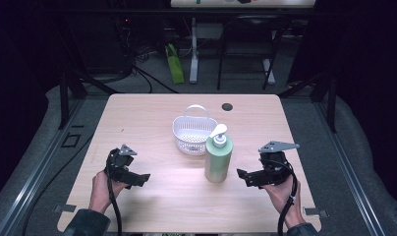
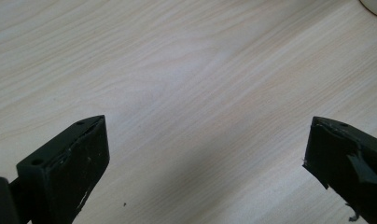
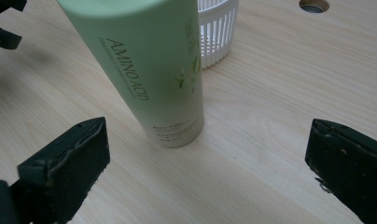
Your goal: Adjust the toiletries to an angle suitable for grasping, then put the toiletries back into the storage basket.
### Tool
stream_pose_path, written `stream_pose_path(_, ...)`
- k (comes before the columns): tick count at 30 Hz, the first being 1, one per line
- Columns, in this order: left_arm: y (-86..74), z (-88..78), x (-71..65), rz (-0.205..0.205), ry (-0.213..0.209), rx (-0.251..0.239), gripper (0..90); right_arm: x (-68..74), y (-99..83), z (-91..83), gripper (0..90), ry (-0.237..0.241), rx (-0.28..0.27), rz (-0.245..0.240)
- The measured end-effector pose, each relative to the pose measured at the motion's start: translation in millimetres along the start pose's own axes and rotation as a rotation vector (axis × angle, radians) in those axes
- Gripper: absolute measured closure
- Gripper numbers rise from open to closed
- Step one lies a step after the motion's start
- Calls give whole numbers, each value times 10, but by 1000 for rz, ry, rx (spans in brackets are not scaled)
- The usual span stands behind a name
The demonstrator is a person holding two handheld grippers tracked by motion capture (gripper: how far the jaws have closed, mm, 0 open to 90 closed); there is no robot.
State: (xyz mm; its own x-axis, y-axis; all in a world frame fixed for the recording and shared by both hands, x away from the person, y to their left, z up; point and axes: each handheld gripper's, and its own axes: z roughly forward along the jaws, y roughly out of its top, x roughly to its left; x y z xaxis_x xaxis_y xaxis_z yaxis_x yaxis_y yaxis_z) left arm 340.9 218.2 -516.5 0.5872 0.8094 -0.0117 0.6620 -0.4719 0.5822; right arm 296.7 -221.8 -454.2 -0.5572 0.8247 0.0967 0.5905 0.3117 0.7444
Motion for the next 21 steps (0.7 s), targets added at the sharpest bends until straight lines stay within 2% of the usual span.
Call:
stream_pose_path(8,3,6,1,-1,1,-2,0,51,67,24,0,12,-17,-10)
stream_pose_path(14,-1,-1,2,-1,-5,-6,0,67,105,45,0,27,-49,-7)
stream_pose_path(21,2,4,-9,2,-6,-1,0,154,153,102,0,48,-86,-18)
